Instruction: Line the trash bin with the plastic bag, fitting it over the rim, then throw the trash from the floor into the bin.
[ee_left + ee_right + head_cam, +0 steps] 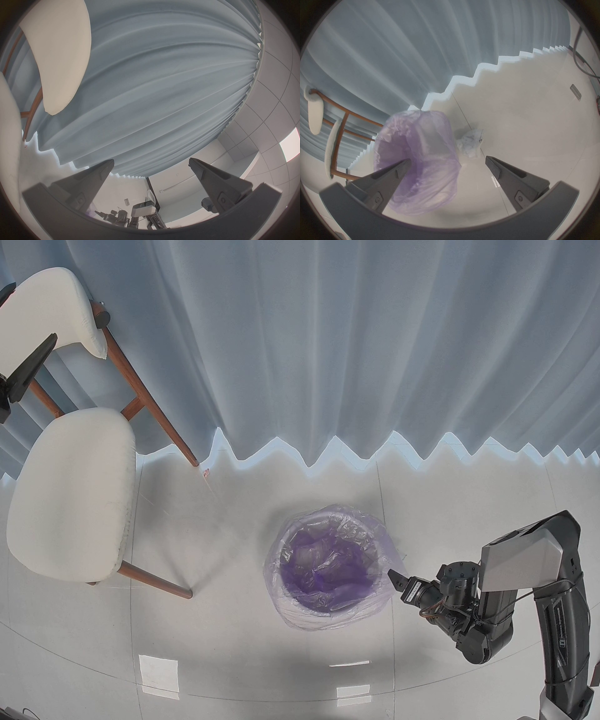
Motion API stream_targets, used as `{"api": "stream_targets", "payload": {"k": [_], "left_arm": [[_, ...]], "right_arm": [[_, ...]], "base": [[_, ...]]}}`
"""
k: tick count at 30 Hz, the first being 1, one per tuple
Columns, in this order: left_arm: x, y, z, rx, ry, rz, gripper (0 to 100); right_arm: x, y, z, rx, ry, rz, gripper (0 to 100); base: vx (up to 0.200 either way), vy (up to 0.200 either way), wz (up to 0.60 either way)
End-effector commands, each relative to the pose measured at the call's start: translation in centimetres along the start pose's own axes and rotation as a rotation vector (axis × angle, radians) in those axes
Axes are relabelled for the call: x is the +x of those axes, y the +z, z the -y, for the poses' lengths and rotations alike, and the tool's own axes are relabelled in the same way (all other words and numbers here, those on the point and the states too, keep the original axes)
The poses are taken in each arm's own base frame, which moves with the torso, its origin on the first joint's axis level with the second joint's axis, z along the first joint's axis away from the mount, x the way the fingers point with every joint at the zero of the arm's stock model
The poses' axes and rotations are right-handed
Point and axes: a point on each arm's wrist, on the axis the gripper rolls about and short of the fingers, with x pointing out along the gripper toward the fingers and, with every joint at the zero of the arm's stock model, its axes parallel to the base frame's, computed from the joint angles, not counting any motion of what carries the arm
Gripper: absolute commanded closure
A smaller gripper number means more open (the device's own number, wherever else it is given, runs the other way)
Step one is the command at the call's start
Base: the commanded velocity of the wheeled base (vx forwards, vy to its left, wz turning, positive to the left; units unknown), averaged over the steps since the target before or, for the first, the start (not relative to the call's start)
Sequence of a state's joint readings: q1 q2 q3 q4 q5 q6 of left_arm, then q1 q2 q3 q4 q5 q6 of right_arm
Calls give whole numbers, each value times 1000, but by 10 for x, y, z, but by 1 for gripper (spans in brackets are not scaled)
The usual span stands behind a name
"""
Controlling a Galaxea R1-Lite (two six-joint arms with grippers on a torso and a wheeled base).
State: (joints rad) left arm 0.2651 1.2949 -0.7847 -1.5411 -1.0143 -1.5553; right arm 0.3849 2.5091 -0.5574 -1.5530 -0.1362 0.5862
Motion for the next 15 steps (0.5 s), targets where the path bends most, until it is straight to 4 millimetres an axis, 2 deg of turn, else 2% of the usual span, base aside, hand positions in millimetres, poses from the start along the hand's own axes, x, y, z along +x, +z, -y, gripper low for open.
{"api": "stream_targets", "payload": {"k": [1, 4, 7, 15], "left_arm": [[0, 0, -1, -3, 1, 0, 0], [0, -1, -1, -4, 0, -1, 0], [1, -2, -1, -10, -4, -4, 0], [1, -3, 0, -12, -11, -8, 0]], "right_arm": [[-15, 22, -14, 17, 44, 62, 0], [-26, 26, -18, 20, 50, 59, 0], [-36, 29, -31, 58, 84, 71, 0], [-40, 46, -52, 158, 36, 229, 0]], "base": [[0, 0, 0], [0, 0, 0], [0, 0, 0], [0, 0, 0]]}}
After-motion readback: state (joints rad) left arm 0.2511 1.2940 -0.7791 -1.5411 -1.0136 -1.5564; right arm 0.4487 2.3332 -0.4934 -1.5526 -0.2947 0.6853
